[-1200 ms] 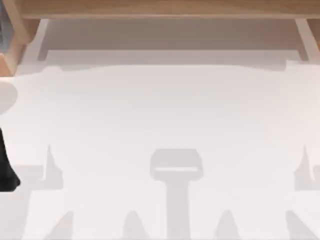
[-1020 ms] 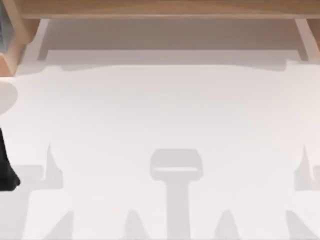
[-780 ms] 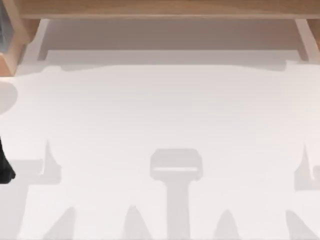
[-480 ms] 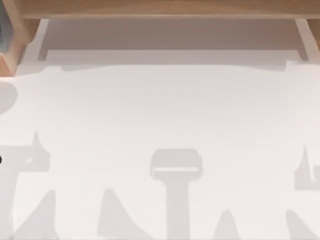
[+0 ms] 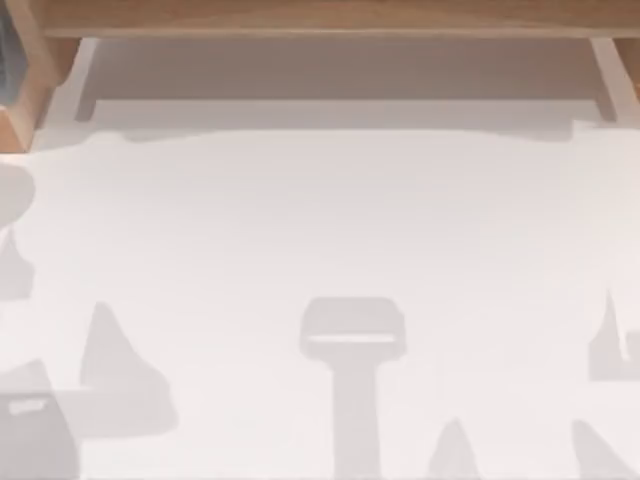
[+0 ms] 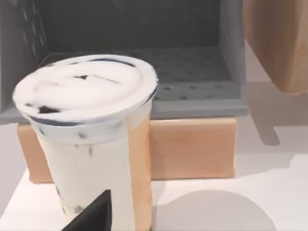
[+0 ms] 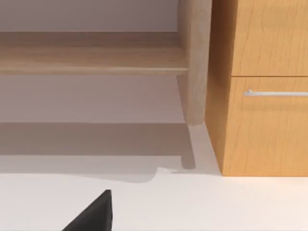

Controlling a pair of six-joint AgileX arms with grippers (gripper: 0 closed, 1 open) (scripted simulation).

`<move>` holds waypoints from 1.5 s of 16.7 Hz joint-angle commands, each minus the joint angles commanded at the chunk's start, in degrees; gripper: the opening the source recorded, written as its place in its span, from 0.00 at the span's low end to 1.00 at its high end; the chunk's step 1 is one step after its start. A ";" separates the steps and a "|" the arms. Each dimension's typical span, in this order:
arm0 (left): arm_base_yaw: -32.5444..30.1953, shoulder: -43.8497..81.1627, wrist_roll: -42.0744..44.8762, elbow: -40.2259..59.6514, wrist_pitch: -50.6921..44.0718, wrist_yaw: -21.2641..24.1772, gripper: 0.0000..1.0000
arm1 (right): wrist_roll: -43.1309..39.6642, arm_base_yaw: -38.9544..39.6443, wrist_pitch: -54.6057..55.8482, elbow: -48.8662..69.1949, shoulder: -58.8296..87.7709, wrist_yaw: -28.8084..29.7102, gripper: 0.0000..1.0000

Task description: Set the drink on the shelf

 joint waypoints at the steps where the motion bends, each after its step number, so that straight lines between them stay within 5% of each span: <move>1: 1.53 5.36 -0.10 1.40 3.88 1.65 1.00 | 0.00 0.00 0.00 0.00 0.00 0.00 1.00; 7: 7.82 31.57 -3.91 9.31 23.93 7.96 1.00 | 0.00 0.00 0.00 0.00 0.00 0.00 1.00; 13: 8.79 45.01 -8.24 16.00 37.38 10.39 1.00 | 0.00 0.00 0.00 0.00 0.00 0.00 1.00; 25: 5.82 49.15 -9.24 21.53 37.38 9.23 1.00 | 0.00 0.00 0.00 0.00 0.00 0.00 1.00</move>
